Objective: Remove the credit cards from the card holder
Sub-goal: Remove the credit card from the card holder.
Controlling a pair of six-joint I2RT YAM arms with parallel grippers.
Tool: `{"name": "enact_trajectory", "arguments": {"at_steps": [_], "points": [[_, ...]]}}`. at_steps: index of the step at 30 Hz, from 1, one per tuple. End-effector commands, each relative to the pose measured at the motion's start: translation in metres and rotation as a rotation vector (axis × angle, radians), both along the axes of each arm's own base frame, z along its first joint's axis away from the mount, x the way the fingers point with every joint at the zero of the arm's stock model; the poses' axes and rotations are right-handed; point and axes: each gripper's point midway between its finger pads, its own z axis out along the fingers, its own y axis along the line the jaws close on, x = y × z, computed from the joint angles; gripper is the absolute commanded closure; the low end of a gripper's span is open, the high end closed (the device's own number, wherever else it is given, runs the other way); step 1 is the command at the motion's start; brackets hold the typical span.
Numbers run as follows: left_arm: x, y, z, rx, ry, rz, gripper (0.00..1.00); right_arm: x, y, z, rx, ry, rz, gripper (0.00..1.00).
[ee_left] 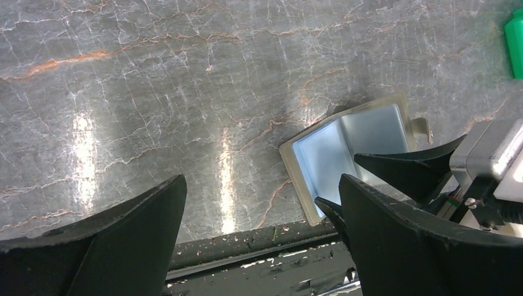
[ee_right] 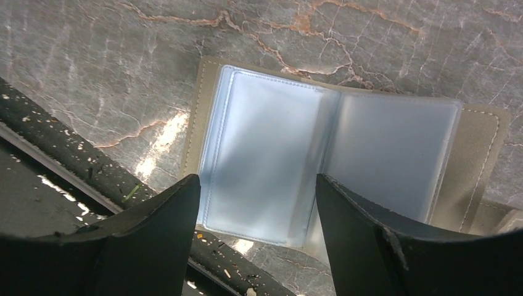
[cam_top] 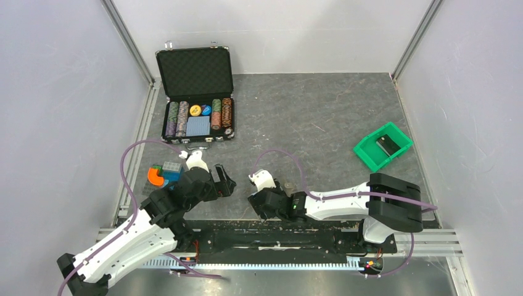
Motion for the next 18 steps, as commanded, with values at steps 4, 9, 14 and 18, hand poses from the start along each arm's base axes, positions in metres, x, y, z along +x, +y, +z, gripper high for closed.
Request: {"name": "enact_trajectory", "arguments": {"at_steps": [4, 9, 14, 18], "points": [[0.002, -0.016, -0.004, -0.096, 0.022, 0.014, 0.02, 0.006, 0.004, -0.002, 0.004, -0.031, -0.041, 0.3], [-0.002, -0.026, -0.015, -0.106, 0.051, -0.034, 0.09, 0.006, 0.001, 0.001, 0.047, -0.033, -0.067, 0.44], [-0.004, -0.042, -0.022, -0.115, 0.078, -0.112, 0.16, 0.007, 0.004, 0.012, 0.147, -0.031, -0.1, 0.54], [-0.006, -0.057, -0.03, -0.128, 0.116, -0.168, 0.22, 0.01, 0.002, 0.017, 0.203, -0.018, -0.135, 0.57]]}}
